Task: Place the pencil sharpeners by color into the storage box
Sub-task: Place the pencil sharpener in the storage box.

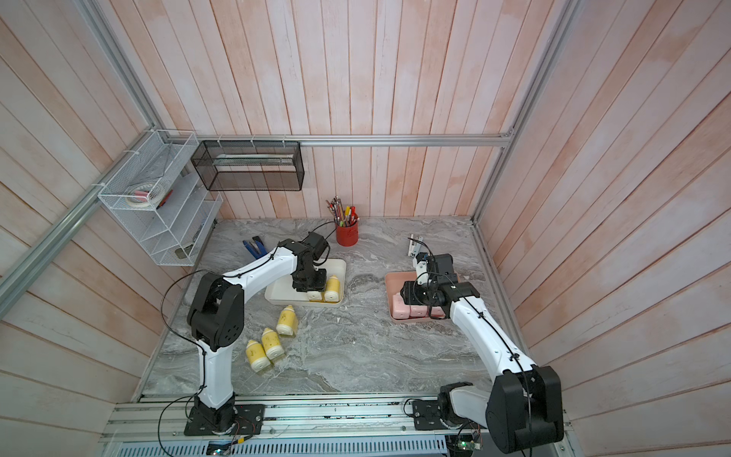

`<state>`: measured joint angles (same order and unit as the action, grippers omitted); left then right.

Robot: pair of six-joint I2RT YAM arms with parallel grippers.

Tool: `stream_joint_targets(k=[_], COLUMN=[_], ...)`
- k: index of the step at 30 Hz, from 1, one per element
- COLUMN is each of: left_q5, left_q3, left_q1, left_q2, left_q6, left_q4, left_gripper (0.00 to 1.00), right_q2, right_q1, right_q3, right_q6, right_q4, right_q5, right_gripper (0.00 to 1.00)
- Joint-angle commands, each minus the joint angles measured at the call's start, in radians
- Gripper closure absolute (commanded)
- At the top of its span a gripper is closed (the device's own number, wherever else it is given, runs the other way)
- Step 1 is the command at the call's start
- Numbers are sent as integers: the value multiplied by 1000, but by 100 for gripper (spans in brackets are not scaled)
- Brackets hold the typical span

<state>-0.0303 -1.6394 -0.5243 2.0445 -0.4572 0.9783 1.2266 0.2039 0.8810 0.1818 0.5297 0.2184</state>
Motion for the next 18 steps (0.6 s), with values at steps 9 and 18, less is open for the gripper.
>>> stream_joint_targets(k=[9, 18], left_q5=[-17, -17], left_q3=[9, 5], left_q1=[4, 4], left_q2=[36, 44], left_q6=[-9, -8], left_q4=[-18, -15], left_gripper=[52, 45], right_q2=[-7, -7], right_q1=[-7, -9], right_q3=[-7, -7], right_q6=[-12, -12], right_q4=[-4, -5], right_q5=[-12, -11], right_gripper=[41, 41])
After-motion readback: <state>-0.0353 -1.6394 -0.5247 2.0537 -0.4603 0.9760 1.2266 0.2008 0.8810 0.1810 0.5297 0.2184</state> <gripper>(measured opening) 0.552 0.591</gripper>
